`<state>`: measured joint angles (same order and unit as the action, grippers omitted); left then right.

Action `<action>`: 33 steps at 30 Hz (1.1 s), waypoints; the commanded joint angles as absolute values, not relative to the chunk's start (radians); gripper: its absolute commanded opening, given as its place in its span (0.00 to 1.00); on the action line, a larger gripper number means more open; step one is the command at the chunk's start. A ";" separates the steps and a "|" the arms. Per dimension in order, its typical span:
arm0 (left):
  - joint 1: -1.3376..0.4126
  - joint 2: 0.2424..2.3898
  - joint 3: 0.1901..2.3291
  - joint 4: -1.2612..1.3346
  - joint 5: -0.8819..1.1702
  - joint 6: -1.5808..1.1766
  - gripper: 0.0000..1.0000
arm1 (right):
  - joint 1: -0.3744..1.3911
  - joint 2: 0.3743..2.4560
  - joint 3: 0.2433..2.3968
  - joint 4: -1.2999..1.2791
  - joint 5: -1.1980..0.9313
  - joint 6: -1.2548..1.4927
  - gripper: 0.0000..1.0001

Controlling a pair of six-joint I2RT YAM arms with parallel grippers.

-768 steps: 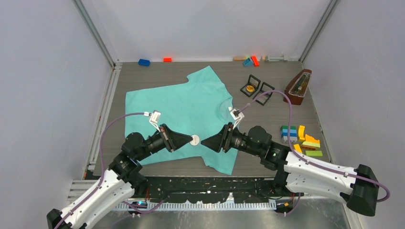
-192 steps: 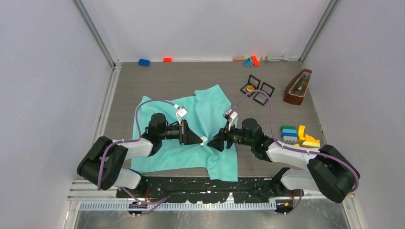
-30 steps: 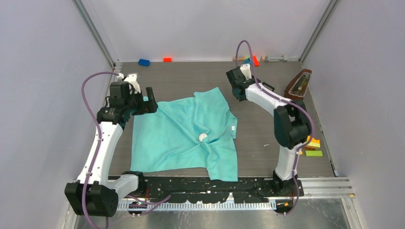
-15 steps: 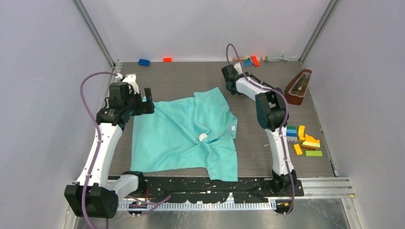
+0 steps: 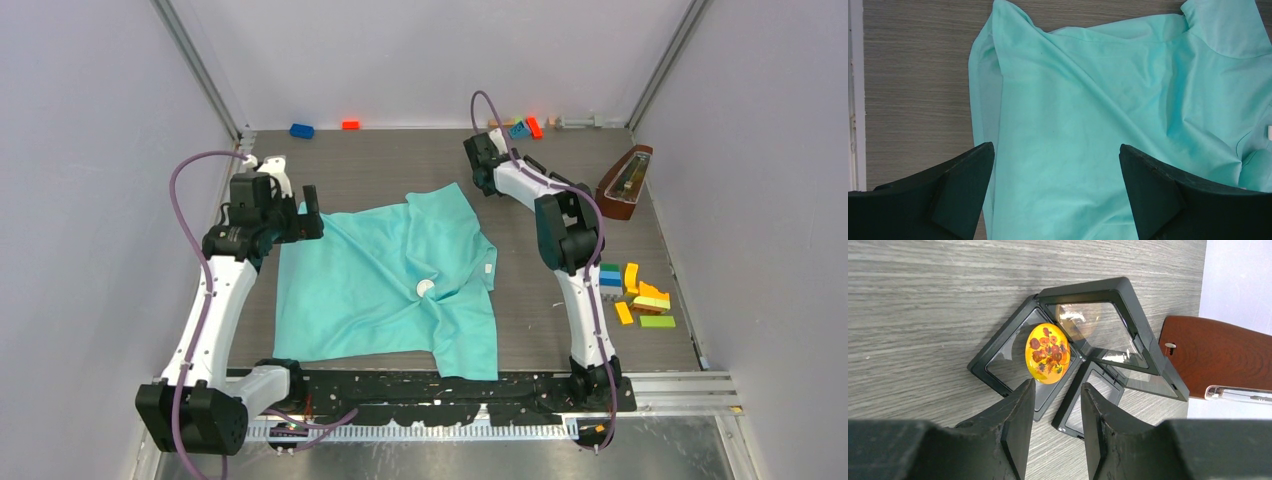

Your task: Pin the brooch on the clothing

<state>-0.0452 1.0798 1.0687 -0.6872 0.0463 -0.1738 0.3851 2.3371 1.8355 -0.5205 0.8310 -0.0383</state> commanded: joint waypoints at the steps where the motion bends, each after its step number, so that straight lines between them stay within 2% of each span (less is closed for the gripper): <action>1: -0.039 1.078 1.072 -0.684 0.058 -0.160 1.00 | 0.388 2.356 1.893 -0.491 0.824 -0.068 0.44; 14: -0.039 1.074 1.071 -0.683 0.060 -0.156 1.00 | 0.388 2.413 1.927 -0.476 0.815 -0.120 0.43; 31: -0.040 1.071 1.069 -0.682 0.066 -0.156 1.00 | 0.388 2.485 1.930 -0.331 0.882 -0.290 0.34; 33: -0.039 1.071 1.067 -0.681 0.067 -0.156 1.00 | 0.388 2.500 1.931 -0.299 0.886 -0.324 0.30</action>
